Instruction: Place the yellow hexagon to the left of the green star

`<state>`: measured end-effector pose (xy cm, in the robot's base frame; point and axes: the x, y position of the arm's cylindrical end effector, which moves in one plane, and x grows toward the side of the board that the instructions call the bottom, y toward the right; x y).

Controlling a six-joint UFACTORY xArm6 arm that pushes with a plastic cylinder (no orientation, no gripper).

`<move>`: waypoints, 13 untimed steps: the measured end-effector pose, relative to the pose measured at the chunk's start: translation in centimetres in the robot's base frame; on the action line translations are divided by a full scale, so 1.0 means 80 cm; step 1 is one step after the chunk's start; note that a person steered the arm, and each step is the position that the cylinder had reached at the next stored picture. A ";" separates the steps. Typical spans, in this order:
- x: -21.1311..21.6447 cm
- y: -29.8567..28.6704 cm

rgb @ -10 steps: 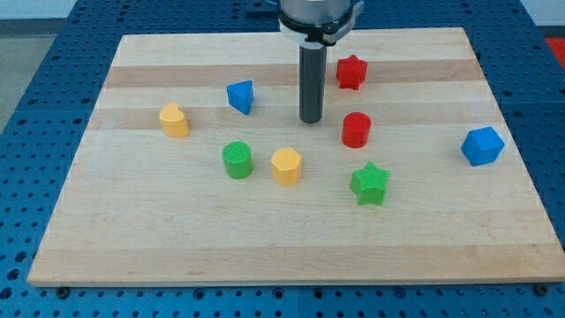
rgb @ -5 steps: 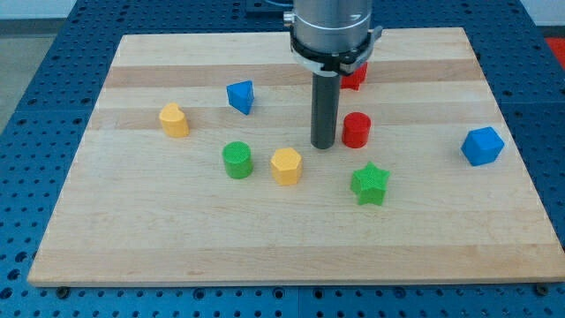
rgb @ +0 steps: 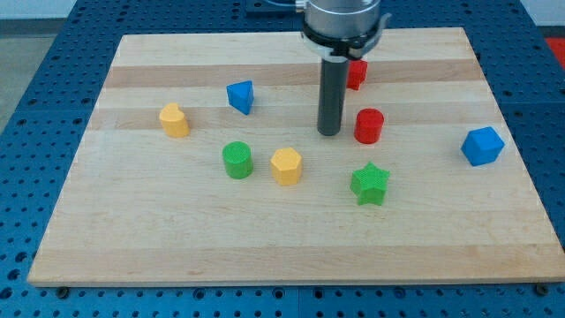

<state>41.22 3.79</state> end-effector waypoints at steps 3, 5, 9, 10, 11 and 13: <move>0.003 -0.053; 0.042 -0.054; 0.054 -0.112; 0.064 -0.115; 0.068 -0.115; 0.063 -0.115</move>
<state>46.26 -5.37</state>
